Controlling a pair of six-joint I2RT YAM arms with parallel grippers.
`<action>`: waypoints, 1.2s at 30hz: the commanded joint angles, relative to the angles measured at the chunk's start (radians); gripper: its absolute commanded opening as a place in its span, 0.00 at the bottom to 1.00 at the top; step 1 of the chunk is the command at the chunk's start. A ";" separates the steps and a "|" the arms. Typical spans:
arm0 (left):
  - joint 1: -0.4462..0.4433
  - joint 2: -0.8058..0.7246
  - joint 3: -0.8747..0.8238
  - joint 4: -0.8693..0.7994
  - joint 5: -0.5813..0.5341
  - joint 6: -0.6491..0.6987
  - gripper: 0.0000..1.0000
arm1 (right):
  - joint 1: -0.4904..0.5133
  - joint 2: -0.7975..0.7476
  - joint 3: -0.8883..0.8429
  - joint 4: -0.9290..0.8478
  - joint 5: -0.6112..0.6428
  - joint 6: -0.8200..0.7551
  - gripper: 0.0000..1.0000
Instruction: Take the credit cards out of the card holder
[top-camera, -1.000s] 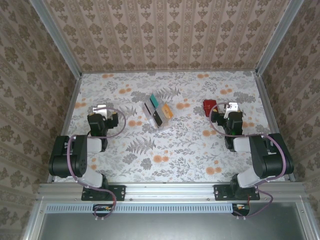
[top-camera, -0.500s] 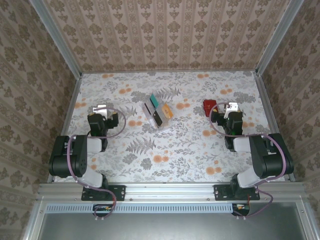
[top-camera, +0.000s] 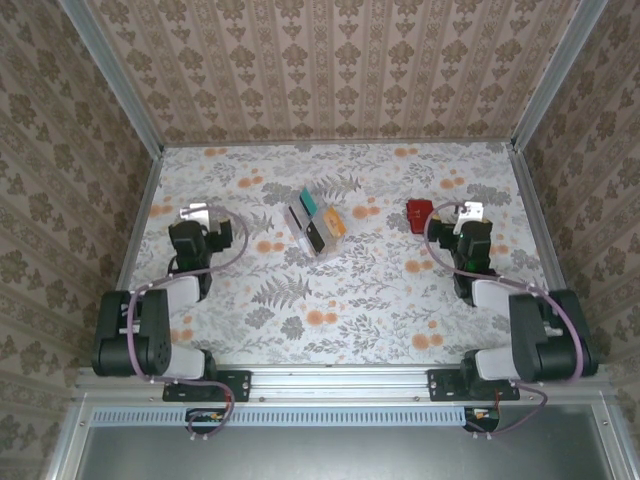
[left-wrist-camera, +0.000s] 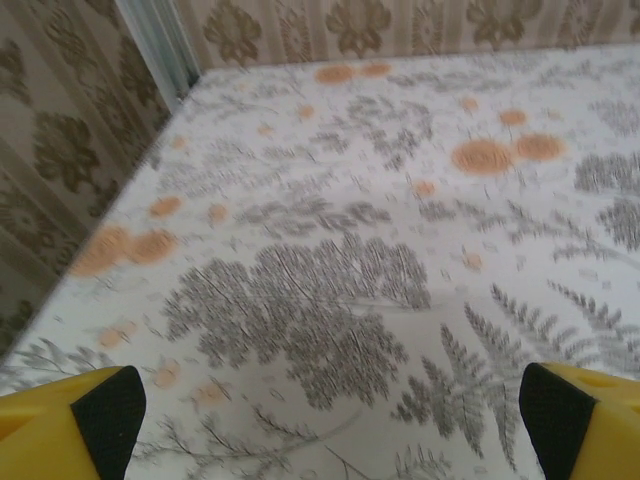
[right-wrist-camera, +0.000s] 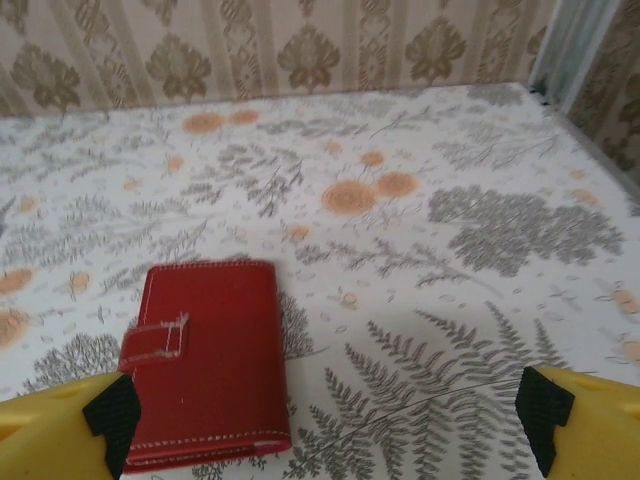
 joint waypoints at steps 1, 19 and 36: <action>0.002 -0.074 0.126 -0.281 -0.074 -0.086 1.00 | -0.004 -0.121 0.116 -0.270 0.102 0.115 1.00; -0.098 -0.005 0.449 -1.043 0.455 -0.457 0.93 | 0.010 -0.088 0.465 -0.910 -0.400 0.622 0.99; -0.476 0.186 0.362 -0.834 0.479 -0.716 0.32 | 0.254 0.184 0.547 -0.856 -0.429 0.720 0.96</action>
